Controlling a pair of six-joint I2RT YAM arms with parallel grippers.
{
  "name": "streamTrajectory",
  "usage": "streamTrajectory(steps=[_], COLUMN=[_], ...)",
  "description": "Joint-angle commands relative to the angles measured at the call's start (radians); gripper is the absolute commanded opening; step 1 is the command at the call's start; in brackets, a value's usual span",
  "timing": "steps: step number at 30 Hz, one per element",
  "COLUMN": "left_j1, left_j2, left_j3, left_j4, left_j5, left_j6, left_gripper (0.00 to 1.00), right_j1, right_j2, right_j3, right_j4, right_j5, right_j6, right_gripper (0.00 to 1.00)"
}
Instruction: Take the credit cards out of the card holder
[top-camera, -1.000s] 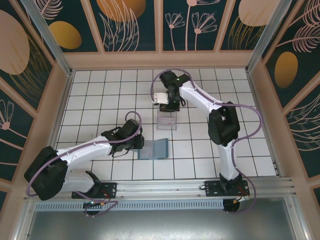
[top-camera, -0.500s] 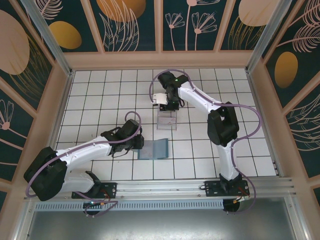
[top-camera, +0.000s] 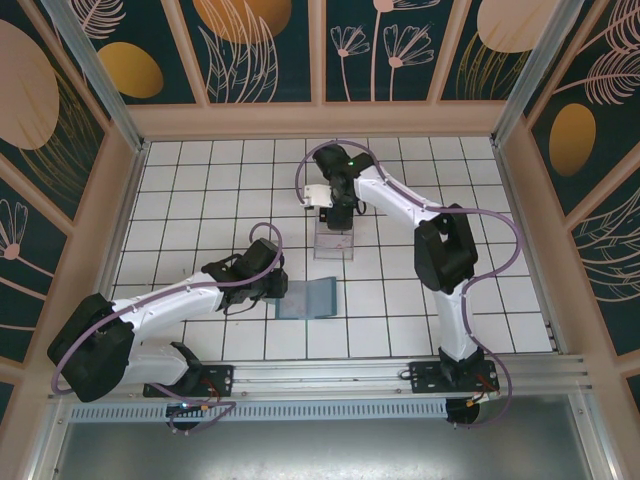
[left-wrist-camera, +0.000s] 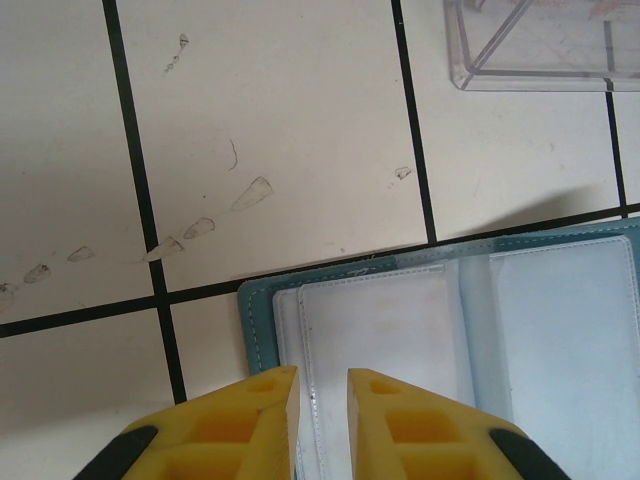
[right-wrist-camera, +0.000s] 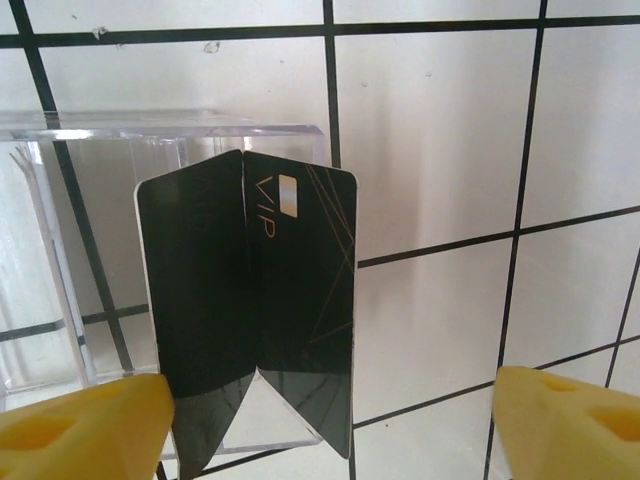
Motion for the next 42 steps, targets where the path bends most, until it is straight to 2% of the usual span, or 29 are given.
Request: streamTrajectory(steps=[1, 5, 11, 19, 25, 32, 42], left_j1=[0.002, 0.003, 0.004, 0.005, 0.005, 0.004, 0.004], left_j2=[-0.003, -0.007, -0.017, -0.015, -0.015, -0.030, -0.030], left_j3=[-0.003, -0.003, -0.003, -0.003, -0.001, -0.008, -0.013], left_j4=[-0.016, -0.021, -0.032, -0.027, -0.025, -0.034, -0.036], left_j5=[-0.006, -0.008, -0.017, -0.015, -0.012, -0.016, -0.017], left_j6=[0.008, 0.008, 0.009, 0.006, 0.005, 0.001, -0.003], left_gripper=[0.22, 0.22, 0.22, 0.22, 0.22, 0.22, 0.21], right_j1=[0.009, 0.006, 0.005, 0.018, 0.043, 0.042, 0.020], right_j2=[-0.031, -0.012, -0.002, -0.077, -0.094, -0.053, 0.020], right_j3=[-0.026, -0.032, -0.003, -0.006, -0.027, -0.027, -0.006], right_j4=[0.029, 0.051, 0.042, 0.028, 0.023, 0.023, 0.037], right_j5=[-0.006, 0.005, 0.006, 0.050, 0.024, -0.013, 0.004], right_j6=[0.004, 0.000, 0.010, 0.014, 0.013, 0.020, 0.018], right_gripper=[0.90, 0.94, 0.95, 0.95, 0.95, 0.95, 0.95])
